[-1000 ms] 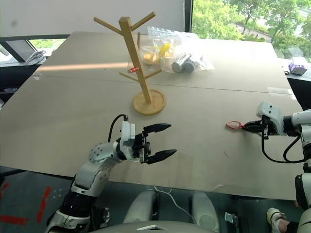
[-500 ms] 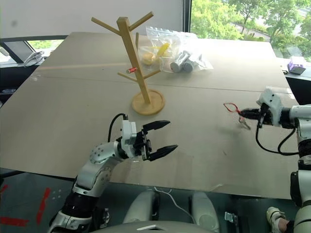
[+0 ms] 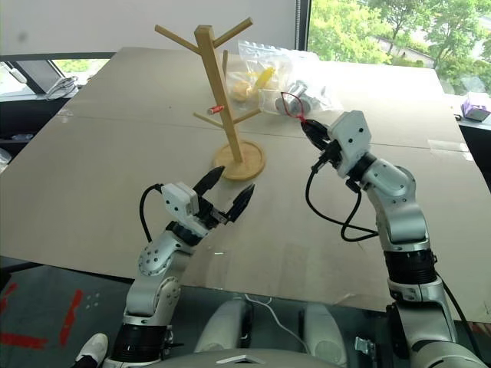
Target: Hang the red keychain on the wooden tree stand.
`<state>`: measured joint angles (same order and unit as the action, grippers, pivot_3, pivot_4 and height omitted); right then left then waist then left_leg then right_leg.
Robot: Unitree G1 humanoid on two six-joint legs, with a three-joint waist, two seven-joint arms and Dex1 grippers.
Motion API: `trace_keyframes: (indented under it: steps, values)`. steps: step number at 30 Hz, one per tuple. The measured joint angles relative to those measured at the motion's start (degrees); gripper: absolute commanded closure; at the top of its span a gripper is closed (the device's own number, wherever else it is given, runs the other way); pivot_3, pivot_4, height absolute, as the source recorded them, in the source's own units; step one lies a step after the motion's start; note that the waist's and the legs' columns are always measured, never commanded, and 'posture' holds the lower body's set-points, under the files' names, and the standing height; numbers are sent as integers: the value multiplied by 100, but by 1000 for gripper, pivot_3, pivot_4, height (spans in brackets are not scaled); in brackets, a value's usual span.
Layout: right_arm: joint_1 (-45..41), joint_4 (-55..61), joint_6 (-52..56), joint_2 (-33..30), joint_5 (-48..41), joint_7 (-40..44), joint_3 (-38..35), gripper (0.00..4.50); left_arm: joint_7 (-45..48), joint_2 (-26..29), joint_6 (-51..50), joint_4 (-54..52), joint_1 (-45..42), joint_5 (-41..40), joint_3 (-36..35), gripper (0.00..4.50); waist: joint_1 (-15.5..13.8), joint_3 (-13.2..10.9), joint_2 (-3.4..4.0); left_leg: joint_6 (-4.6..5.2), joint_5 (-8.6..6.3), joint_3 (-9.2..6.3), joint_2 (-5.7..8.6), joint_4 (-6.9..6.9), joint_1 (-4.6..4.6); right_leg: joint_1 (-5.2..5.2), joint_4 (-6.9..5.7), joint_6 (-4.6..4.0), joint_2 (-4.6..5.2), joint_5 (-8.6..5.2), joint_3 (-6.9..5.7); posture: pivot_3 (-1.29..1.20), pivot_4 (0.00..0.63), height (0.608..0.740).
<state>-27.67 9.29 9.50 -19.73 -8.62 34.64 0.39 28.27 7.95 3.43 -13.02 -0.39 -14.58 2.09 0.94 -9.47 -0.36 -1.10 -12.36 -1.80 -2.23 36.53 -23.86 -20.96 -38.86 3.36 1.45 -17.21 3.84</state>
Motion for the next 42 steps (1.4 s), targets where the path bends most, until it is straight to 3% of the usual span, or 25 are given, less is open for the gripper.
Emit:
trace_keyframes:
  steps: [9, 28, 42]
  values:
    - [80, 94, -618, 89, 632, -107, 857, 4454, -642, -253, 198, 0, 67, 299, -97, 0, 4, -1, -2, 0, 0, -1, -1, -2, 0, -4, -1, -1, -3, 0, 0, 0, 150, 740]
    - [-317, 53, -912, 510, 1290, -278, 1434, 4454, -613, -197, 201, 13, 13, 317, 44, 0, 13, -3, -6, 0, 0, 0, -4, -6, 0, -8, -1, -1, -5, 0, 0, 0, 150, 740]
    - [-743, -667, -1020, 920, 1499, -457, 1615, 4454, -606, -218, 373, 215, 23, 335, 80, 0, 15, -4, -8, 0, 0, 0, -4, -10, 0, -12, -1, -2, -5, -1, 1, 0, 150, 740]
